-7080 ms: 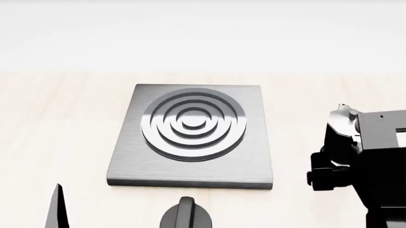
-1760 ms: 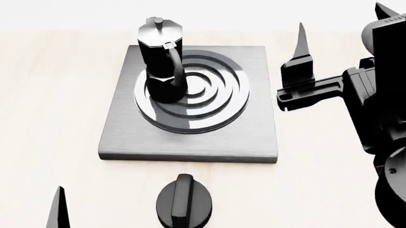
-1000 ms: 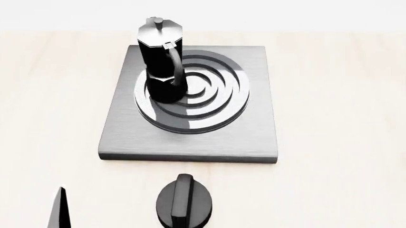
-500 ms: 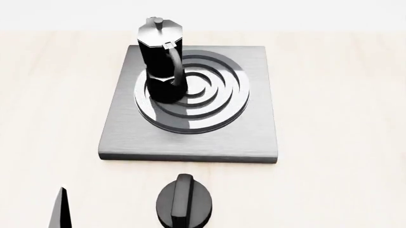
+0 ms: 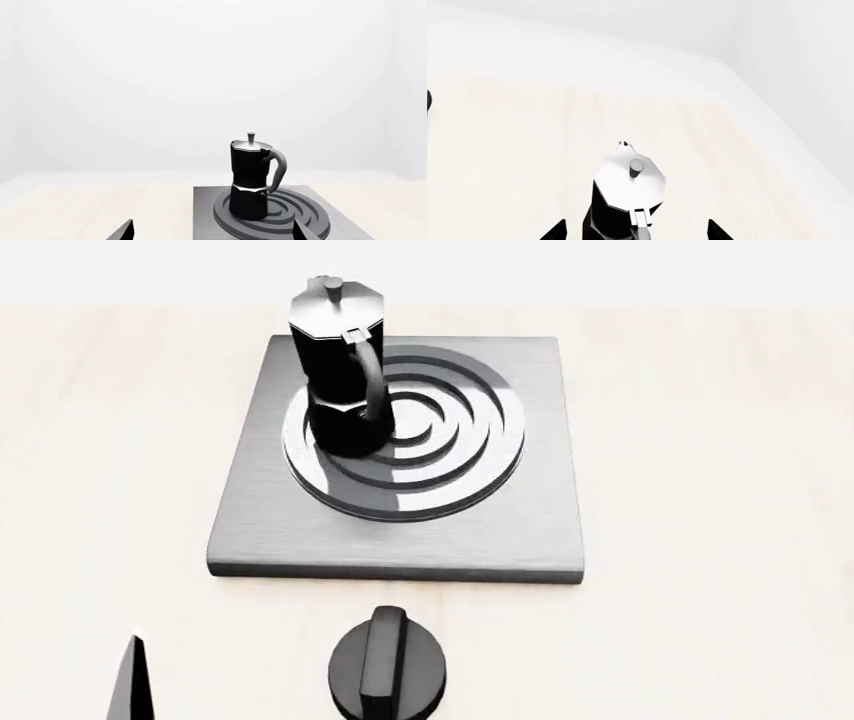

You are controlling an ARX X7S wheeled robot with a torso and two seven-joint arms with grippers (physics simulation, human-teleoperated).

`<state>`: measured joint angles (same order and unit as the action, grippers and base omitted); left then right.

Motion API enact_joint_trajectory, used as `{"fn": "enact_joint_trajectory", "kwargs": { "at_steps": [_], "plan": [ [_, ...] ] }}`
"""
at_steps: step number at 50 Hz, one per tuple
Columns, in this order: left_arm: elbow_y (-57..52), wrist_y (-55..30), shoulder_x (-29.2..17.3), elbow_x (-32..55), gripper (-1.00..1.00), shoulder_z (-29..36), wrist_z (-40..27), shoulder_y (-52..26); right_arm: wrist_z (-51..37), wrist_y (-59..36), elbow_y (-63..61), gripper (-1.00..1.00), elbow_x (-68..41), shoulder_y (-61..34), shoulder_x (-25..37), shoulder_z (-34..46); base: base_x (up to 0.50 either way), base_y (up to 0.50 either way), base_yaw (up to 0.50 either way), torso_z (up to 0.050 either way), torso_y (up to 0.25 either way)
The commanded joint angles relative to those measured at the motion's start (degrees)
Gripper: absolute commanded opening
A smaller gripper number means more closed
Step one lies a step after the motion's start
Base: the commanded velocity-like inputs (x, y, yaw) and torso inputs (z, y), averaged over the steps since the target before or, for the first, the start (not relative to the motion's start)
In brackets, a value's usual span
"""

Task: Put both moka pots on the stove.

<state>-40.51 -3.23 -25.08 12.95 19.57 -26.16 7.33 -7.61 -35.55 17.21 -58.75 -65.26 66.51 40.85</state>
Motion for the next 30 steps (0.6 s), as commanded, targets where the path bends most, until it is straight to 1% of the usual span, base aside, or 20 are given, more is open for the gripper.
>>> {"fn": "enact_joint_trajectory", "kwargs": {
  "at_steps": [1, 7, 22, 30],
  "plan": [
    [0.12, 0.42, -0.14, 0.09, 1.00, 0.23, 0.08, 0.01, 2.52, 0.13, 5.15, 1.00, 3.16, -1.20, -3.27, 1.81, 0.00, 0.00, 0.00, 0.000, 0.000],
    [0.10, 0.45, -0.26, -0.01, 1.00, 0.41, 0.15, -0.07, 3.52, 0.38, 9.05, 1.00, 4.67, -1.97, -5.27, 2.54, 0.00, 0.00, 0.00, 0.000, 0.000],
    [0.40, 0.42, -0.40, -0.14, 1.00, 0.67, 0.03, -0.31, 2.65, 1.74, 11.47, 1.00, 5.45, -0.85, -6.96, 2.64, 0.00, 0.00, 0.00, 0.000, 0.000],
    [0.66, 0.89, -0.49, -0.05, 1.00, 0.55, -0.07, -0.20, 2.40, 3.51, 14.90, 1.00, 6.86, -0.69, -8.58, 2.81, 0.00, 0.00, 0.00, 0.000, 0.000]
  ]
}}
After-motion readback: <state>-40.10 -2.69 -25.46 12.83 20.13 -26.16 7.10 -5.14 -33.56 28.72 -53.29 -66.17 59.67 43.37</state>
